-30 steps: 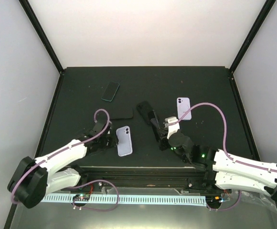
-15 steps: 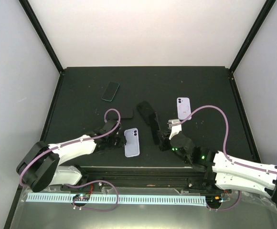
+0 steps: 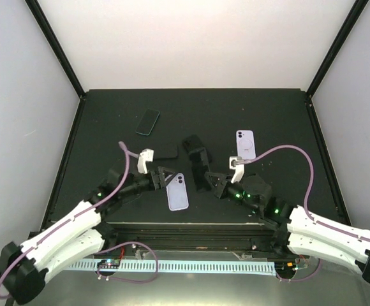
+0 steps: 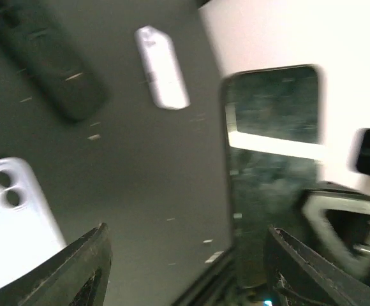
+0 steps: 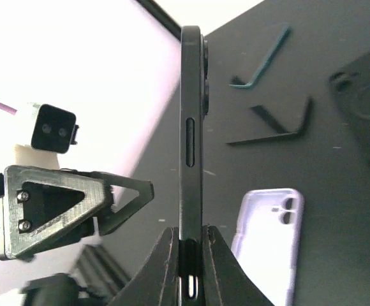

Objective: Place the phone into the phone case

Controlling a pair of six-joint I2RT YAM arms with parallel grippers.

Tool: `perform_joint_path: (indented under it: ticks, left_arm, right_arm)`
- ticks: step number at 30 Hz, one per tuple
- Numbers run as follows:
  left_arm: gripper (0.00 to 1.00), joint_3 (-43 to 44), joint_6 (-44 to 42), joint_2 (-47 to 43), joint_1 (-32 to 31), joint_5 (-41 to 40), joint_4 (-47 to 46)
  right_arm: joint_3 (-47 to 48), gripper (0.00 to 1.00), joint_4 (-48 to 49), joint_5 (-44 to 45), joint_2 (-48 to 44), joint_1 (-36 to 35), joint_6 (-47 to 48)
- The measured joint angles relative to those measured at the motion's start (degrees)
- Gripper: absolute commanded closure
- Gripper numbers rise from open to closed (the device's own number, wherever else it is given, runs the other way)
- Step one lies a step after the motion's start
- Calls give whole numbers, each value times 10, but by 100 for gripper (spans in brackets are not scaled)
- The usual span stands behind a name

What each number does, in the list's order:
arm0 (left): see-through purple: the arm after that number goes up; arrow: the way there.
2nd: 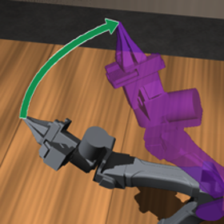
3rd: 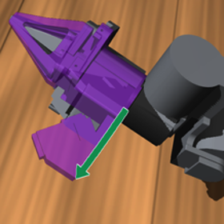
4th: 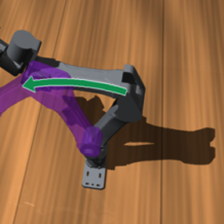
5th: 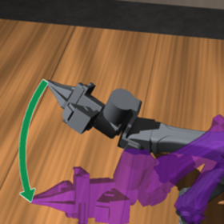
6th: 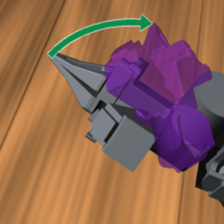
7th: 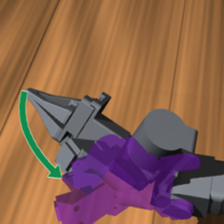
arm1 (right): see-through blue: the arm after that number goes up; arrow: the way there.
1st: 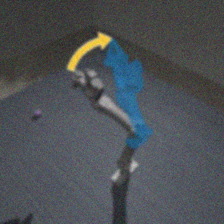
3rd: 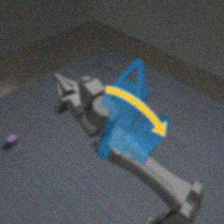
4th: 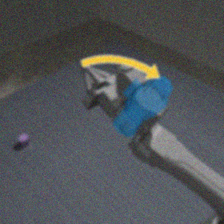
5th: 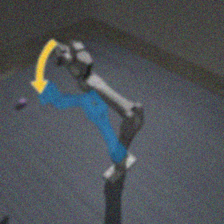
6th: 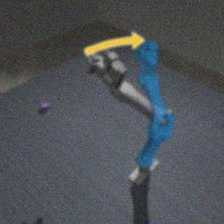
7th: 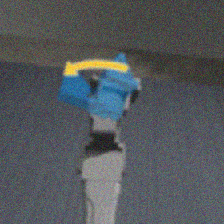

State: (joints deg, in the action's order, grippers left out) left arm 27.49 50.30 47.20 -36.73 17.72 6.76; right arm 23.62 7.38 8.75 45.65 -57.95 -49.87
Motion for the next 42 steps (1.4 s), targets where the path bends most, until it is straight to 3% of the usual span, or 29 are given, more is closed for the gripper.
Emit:
perform_joint_path:
  ticks: [7,15,22,31,33,37,42]
  left_arm:
    - [35,-59,80,-108,3,105,-166]
    - [44,-95,177,-77,3,189,-346]
    - [52,-96,211,-49,-5,210,-421]
    - [91,-96,237,-19,-19,213,-456]
    - [98,-96,237,-23,-19,209,-451]
    - [98,-96,236,-40,-20,203,-426]
    - [99,-96,216,-62,-21,194,-379]
  right_arm:
    - [-19,99,116,-81,-30,5,-75]
    - [-32,99,229,-118,-21,5,-156]
    - [-34,99,275,-128,1,6,-194]
    - [-34,98,311,-142,35,6,-220]
    - [-34,94,319,-144,37,6,-222]
    - [-35,85,325,-150,42,6,-221]
    - [-45,58,324,-147,35,6,-219]
